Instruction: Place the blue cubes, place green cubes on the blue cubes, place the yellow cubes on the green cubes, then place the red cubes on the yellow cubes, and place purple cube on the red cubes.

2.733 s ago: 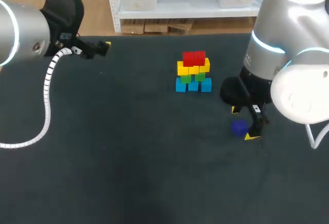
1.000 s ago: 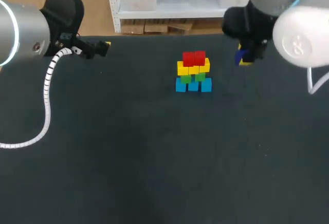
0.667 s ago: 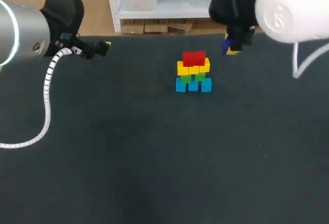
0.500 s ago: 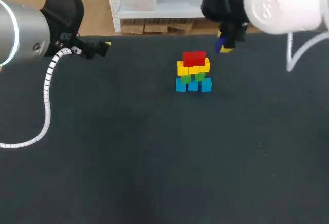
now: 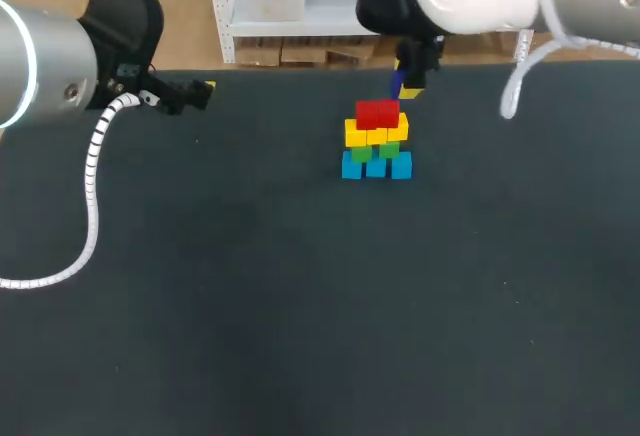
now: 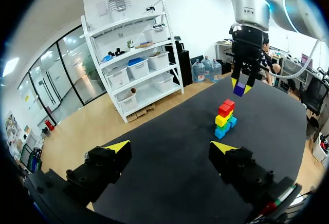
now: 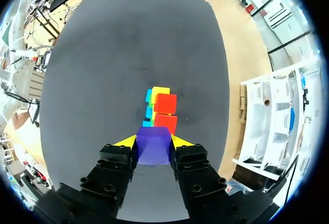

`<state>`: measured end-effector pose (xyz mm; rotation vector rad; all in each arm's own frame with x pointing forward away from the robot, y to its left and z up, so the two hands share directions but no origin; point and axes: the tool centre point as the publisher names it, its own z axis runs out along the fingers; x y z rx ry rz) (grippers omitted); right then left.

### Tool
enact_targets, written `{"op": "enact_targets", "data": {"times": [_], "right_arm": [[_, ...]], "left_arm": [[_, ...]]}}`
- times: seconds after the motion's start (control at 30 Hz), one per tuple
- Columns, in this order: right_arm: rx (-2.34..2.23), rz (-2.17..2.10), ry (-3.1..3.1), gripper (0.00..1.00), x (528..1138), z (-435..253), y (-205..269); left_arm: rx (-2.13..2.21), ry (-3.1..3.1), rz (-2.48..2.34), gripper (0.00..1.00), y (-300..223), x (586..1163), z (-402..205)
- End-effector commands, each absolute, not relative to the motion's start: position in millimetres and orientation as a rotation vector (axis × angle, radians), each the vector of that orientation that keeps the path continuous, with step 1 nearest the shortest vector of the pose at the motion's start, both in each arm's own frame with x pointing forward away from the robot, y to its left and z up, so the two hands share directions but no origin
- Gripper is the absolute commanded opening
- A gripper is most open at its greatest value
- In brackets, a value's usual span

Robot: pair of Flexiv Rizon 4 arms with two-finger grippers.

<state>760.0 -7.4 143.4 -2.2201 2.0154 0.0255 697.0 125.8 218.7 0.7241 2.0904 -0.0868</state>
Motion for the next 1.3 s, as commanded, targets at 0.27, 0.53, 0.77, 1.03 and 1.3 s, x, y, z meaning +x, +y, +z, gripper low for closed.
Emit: {"op": "enact_targets", "data": {"times": [0.27, 0.53, 0.77, 1.03, 1.3], "right_arm": [[-2.331, 0.062, 2.032, 0.0, 769, 135, 18], [-2.357, 0.062, 2.031, 0.0, 770, 125, 20], [-2.353, 0.057, 2.047, 0.0, 776, 117, 20], [-2.346, 0.055, 2.058, 0.0, 780, 116, 21], [-2.343, 0.053, 2.06, 0.0, 782, 116, 21]], "left_arm": [[0.728, 2.089, -0.093, 1.0, 127, 698, 219], [0.728, 2.089, -0.093, 1.0, 127, 698, 219], [0.728, 2.089, -0.093, 1.0, 127, 698, 219], [0.728, 2.089, -0.093, 1.0, 127, 698, 219], [0.728, 2.089, -0.093, 1.0, 127, 698, 219]]}}
